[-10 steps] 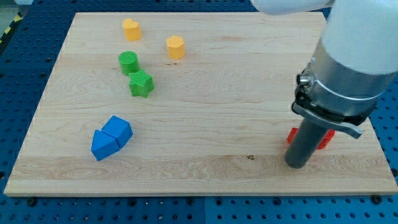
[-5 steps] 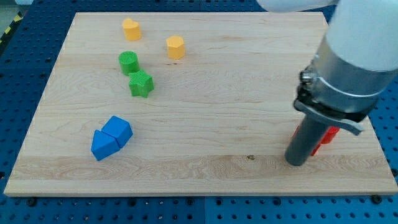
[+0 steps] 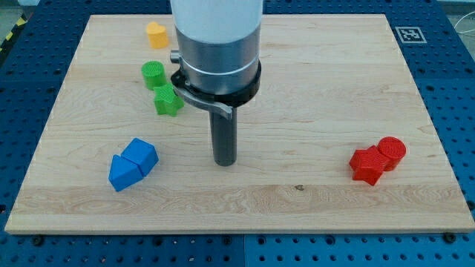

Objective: Slide green star to the center

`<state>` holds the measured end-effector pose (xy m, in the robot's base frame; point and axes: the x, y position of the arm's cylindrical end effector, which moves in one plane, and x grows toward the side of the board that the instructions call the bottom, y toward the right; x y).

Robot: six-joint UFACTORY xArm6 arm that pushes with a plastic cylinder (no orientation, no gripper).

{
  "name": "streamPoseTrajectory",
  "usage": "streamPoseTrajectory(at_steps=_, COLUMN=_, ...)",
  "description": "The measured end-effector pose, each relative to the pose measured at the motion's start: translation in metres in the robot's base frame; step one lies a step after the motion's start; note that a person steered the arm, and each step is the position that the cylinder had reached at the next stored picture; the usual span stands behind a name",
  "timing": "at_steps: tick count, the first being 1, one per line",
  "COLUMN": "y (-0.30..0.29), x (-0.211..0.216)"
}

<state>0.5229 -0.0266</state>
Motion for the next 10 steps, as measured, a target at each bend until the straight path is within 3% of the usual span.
streamPoseTrajectory(at_steps=2, y=-0.019, x=-0.028)
streamPoseTrajectory(at_steps=6, y=-0.103, x=-0.017)
streamPoseTrajectory(at_steps=8, y=-0.124, x=-0.069)
streamPoseTrajectory(at_steps=10, y=-0.078, x=-0.095)
